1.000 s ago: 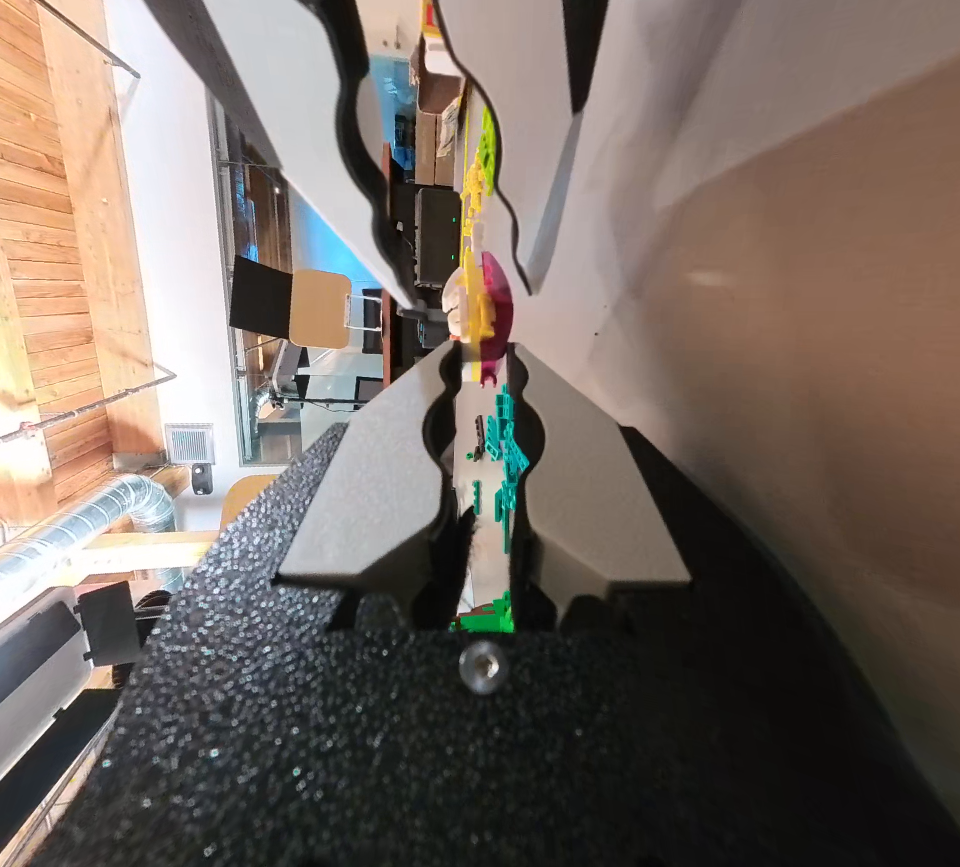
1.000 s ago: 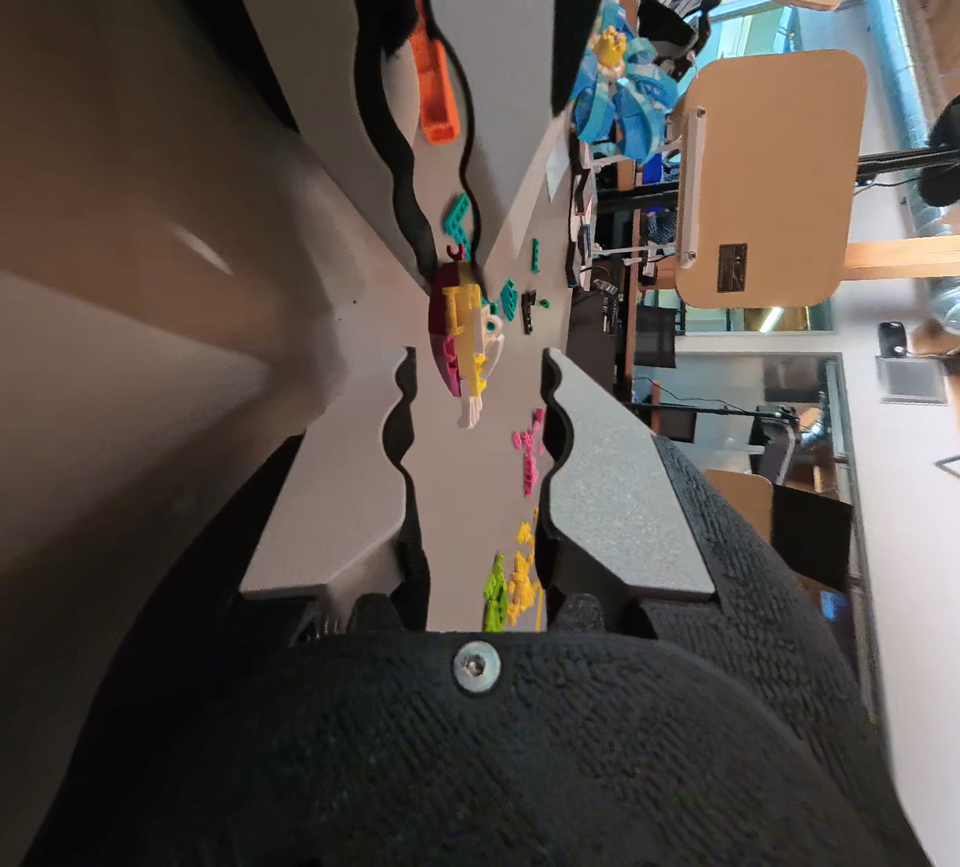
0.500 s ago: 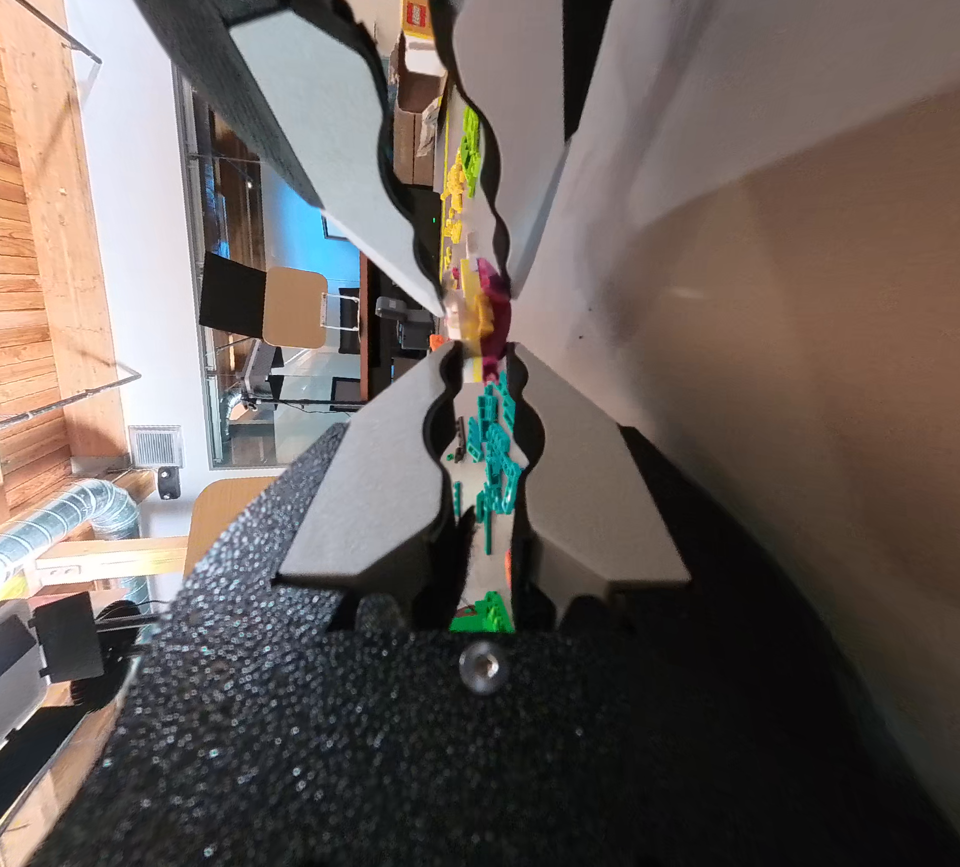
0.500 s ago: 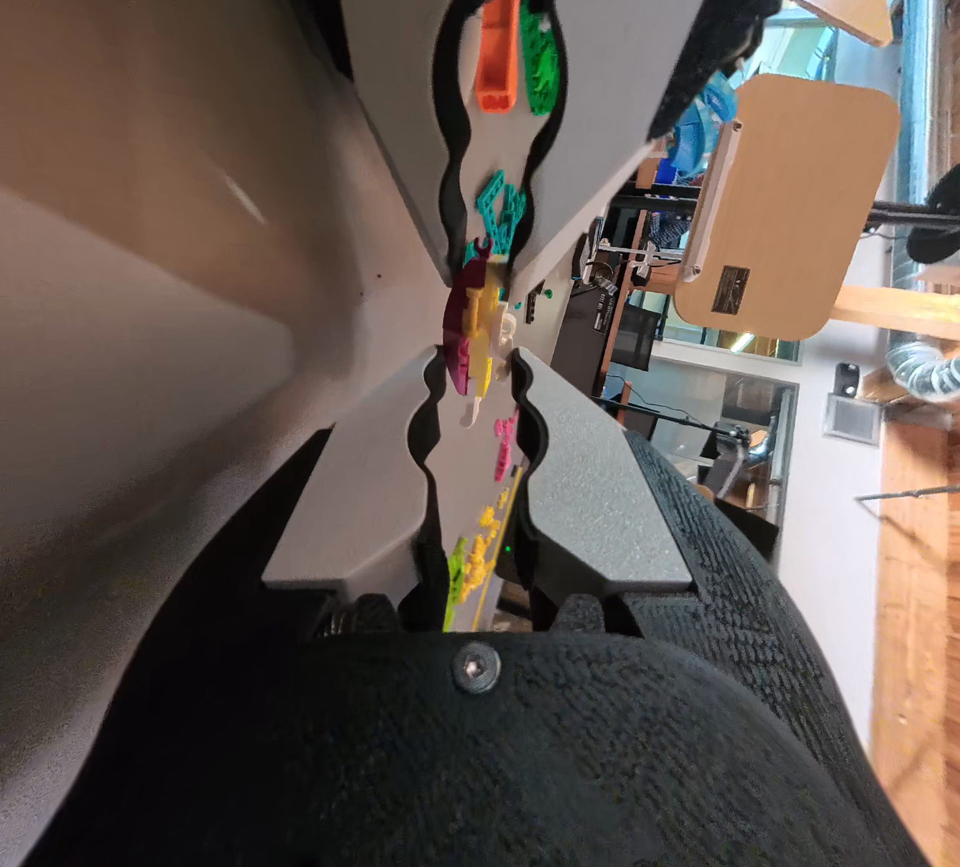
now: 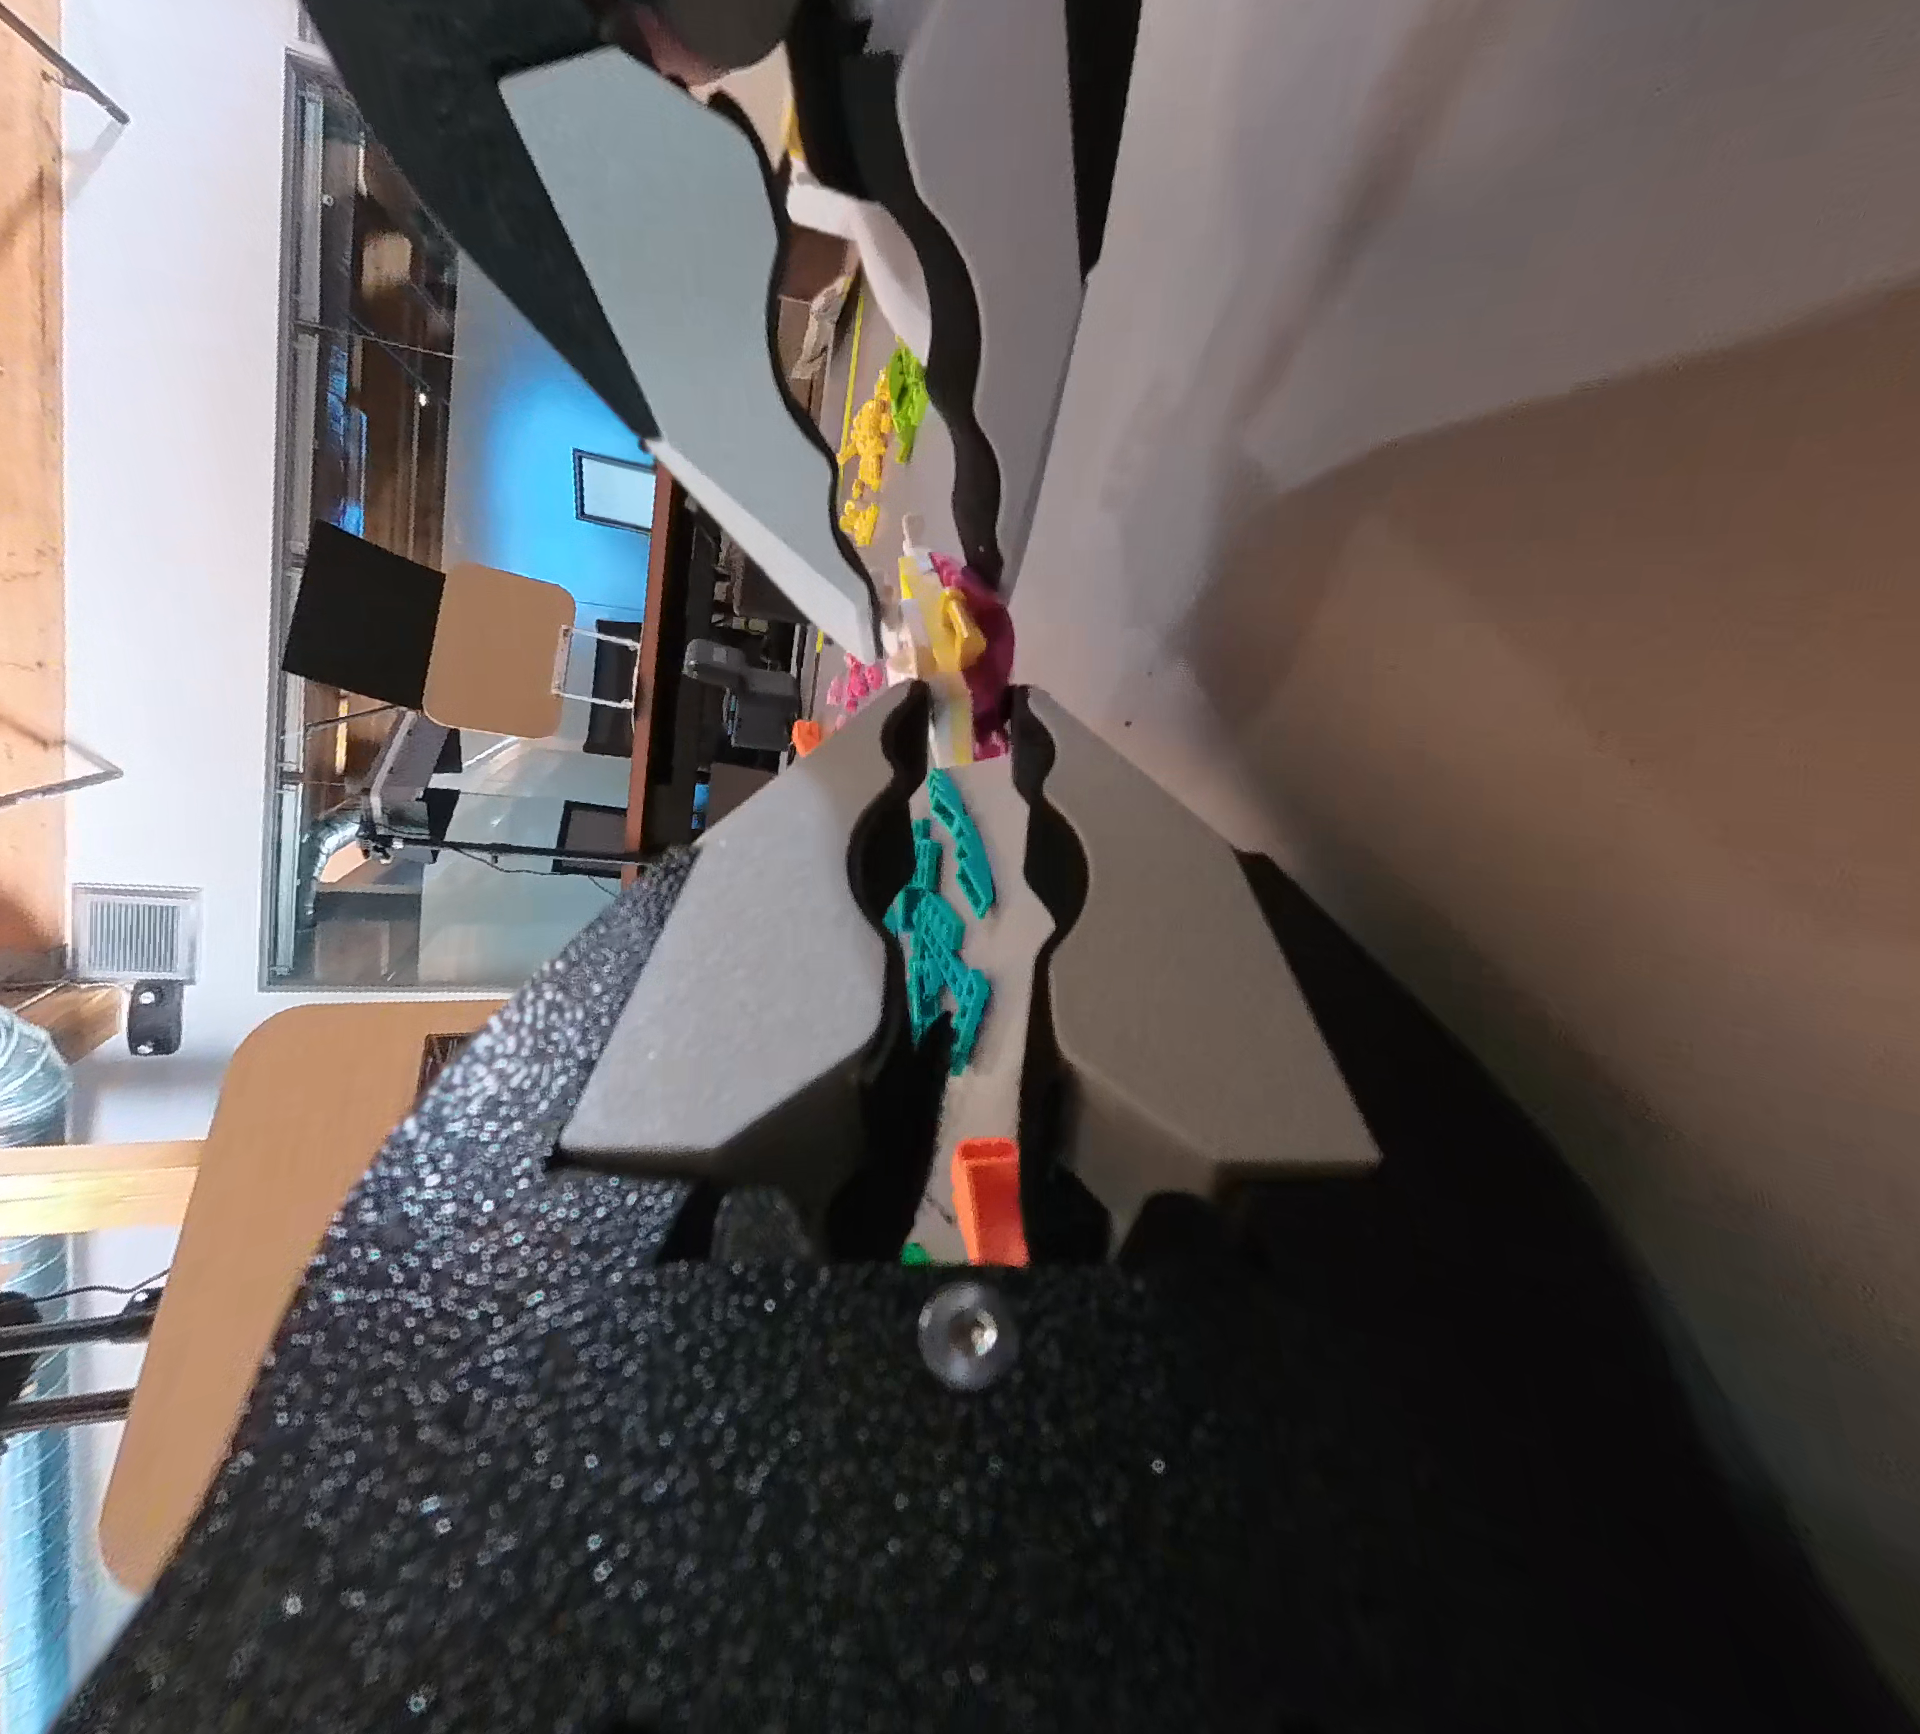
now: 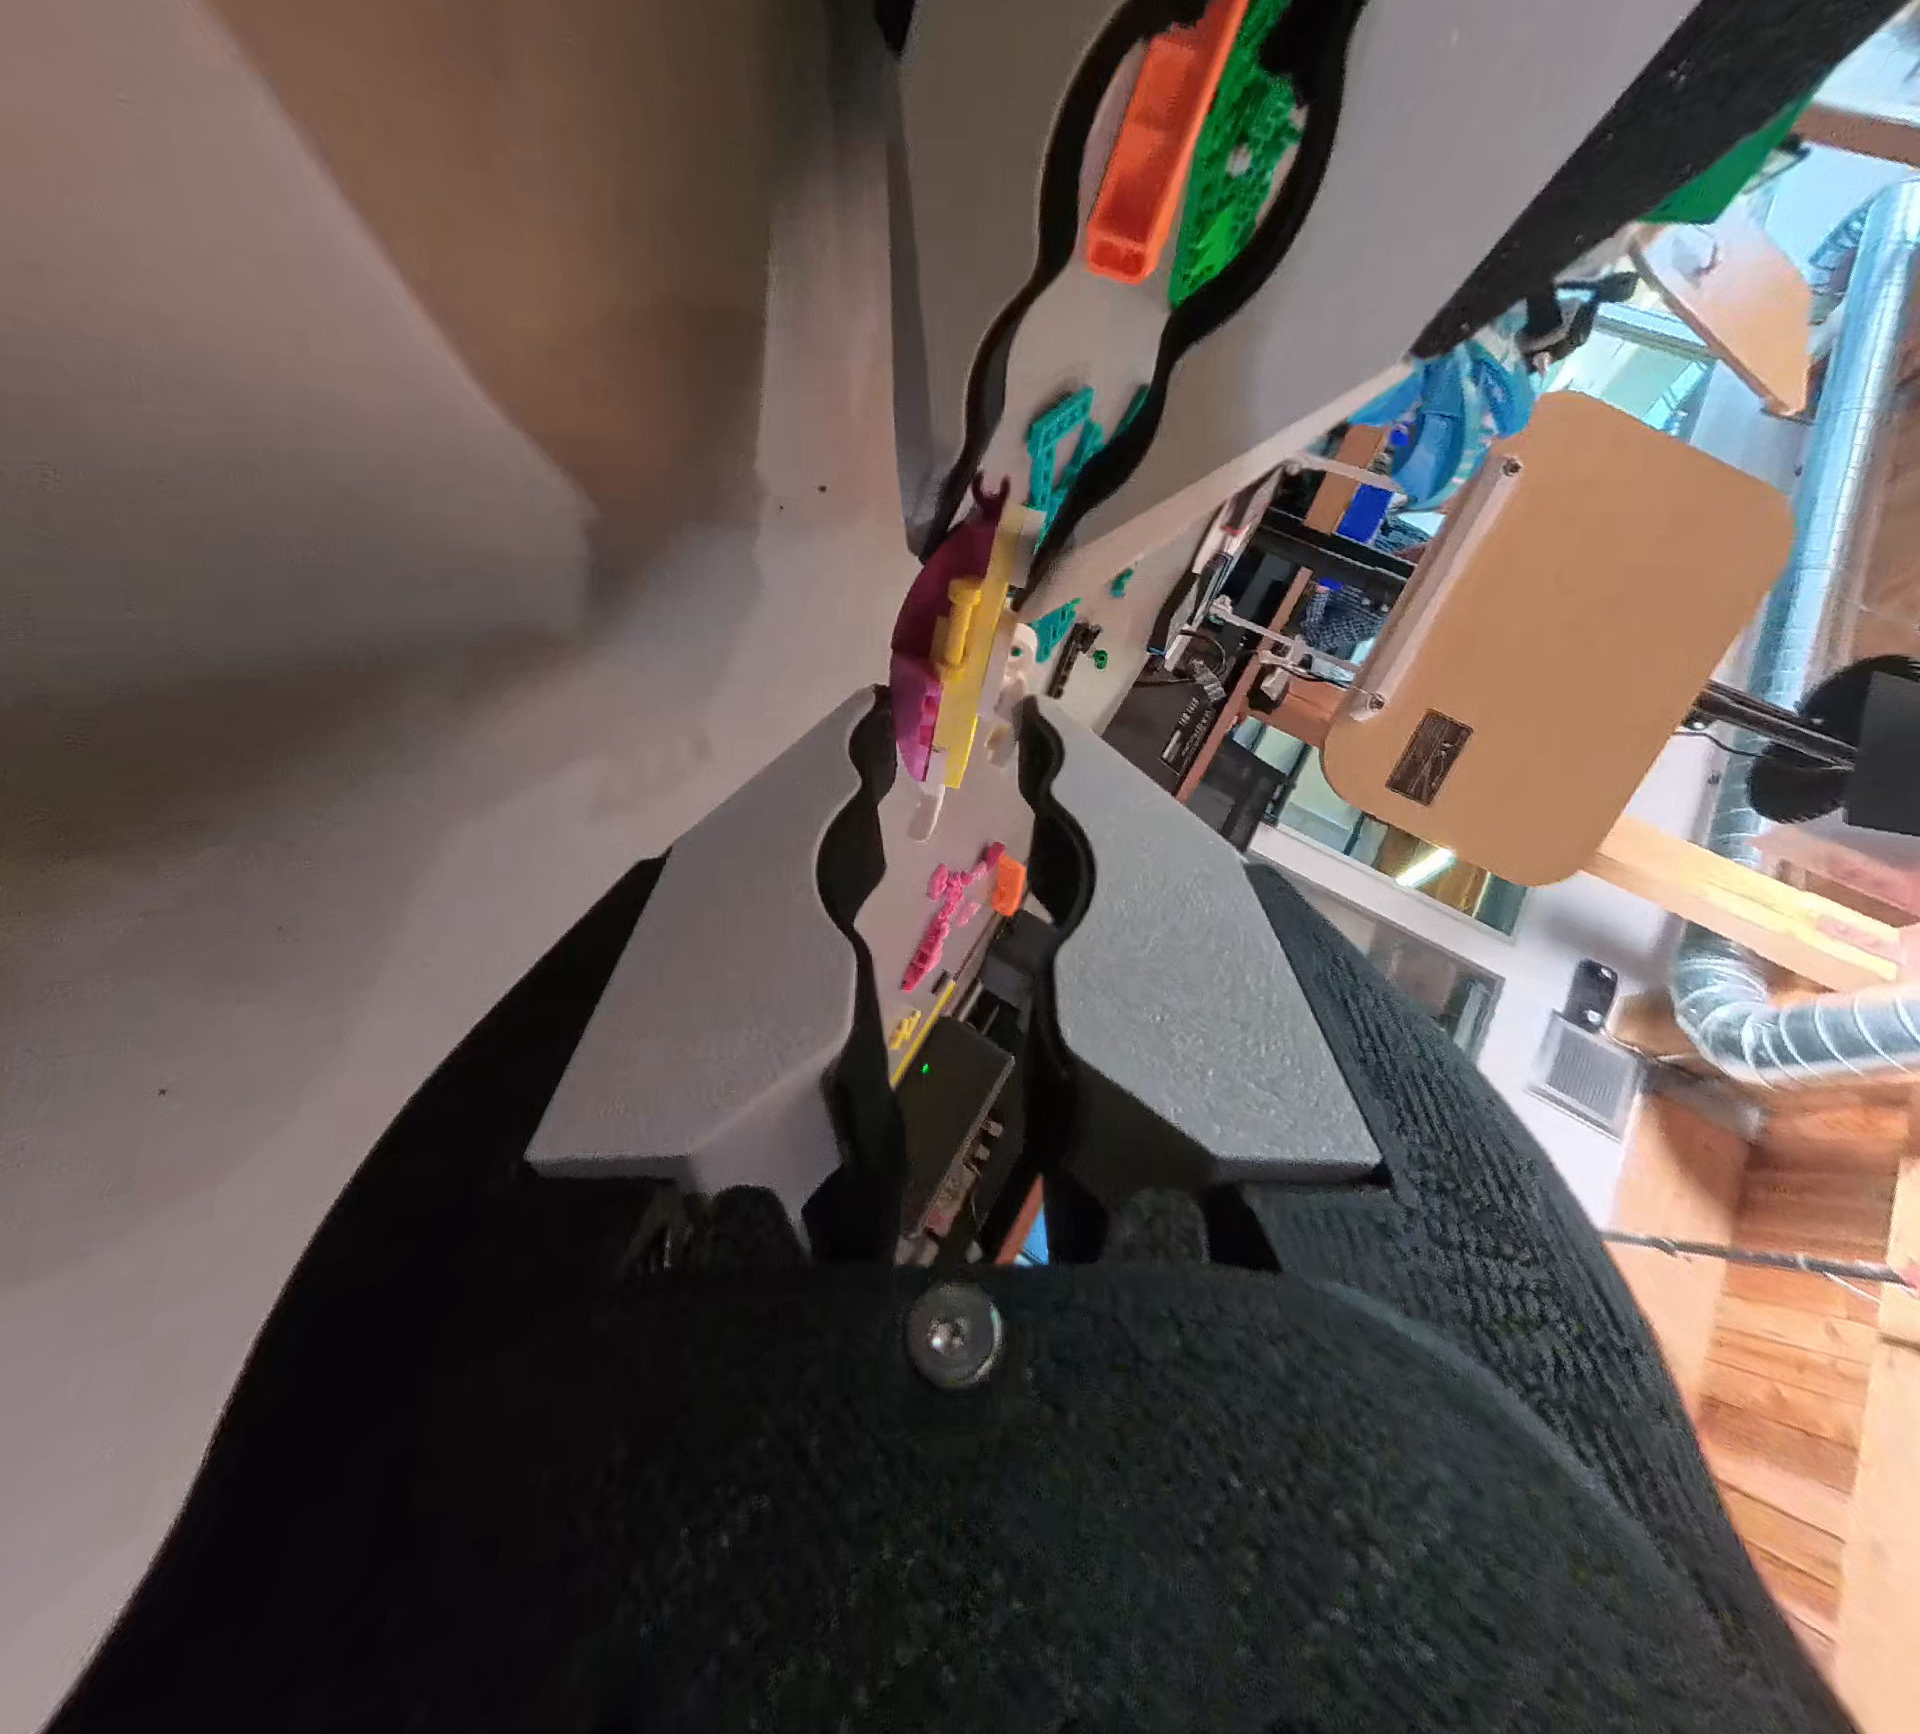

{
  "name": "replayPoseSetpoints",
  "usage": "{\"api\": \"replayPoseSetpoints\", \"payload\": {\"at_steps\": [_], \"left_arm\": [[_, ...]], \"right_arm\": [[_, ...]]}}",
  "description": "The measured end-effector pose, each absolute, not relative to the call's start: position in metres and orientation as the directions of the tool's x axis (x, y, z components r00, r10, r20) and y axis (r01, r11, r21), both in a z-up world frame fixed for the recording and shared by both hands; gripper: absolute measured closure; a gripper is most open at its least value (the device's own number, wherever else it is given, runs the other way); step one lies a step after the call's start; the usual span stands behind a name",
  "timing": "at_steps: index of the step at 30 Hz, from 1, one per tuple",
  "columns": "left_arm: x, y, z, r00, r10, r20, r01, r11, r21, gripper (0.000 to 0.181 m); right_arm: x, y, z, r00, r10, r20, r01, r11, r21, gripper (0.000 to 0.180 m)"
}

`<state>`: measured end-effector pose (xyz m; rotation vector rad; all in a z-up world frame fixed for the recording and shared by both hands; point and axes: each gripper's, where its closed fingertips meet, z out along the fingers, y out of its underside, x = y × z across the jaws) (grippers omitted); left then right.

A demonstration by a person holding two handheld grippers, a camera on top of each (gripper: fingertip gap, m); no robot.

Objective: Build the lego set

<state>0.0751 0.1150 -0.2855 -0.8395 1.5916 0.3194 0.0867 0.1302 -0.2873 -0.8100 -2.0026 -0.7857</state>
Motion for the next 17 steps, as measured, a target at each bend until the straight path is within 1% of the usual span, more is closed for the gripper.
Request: {"api": "replayPoseSetpoints", "payload": {"at_steps": [2, 4, 6, 9, 11, 14, 17], "left_arm": [[0.075, 0.115, -0.285, 0.02, -0.347, -0.938, -0.666, 0.695, -0.272, 0.167], [0.076, 0.116, -0.284, 0.042, -0.379, -0.925, -0.66, 0.684, -0.31, 0.166], [0.077, 0.116, -0.278, 0.084, -0.388, -0.918, -0.636, 0.688, -0.349, 0.16], [0.078, 0.113, -0.273, 0.118, -0.392, -0.912, -0.608, 0.698, -0.378, 0.159], [0.078, 0.112, -0.272, 0.123, -0.396, -0.91, -0.603, 0.699, -0.386, 0.159], [0.078, 0.108, -0.268, 0.132, -0.42, -0.898, -0.578, 0.703, -0.414, 0.16], [0.078, 0.1, -0.262, 0.153, -0.478, -0.865, -0.51, 0.711, -0.484, 0.163]], "right_arm": [[0.087, 0.13, -0.287, -0.421, 0.314, 0.851, 0.788, 0.591, 0.172, 0.157], [0.087, 0.131, -0.288, -0.359, 0.391, 0.847, 0.821, 0.564, 0.088, 0.157], [0.086, 0.13, -0.288, -0.29, 0.466, 0.836, 0.846, 0.533, -0.004, 0.157], [0.081, 0.127, -0.284, -0.207, 0.548, 0.811, 0.854, 0.506, -0.123, 0.157], [0.08, 0.124, -0.282, -0.188, 0.578, 0.794, 0.852, 0.499, -0.161, 0.157], [0.079, 0.119, -0.279, -0.192, 0.602, 0.775, 0.839, 0.511, -0.189, 0.157], [0.079, 0.112, -0.272, -0.196, 0.648, 0.736, 0.824, 0.516, -0.234, 0.157]]}}
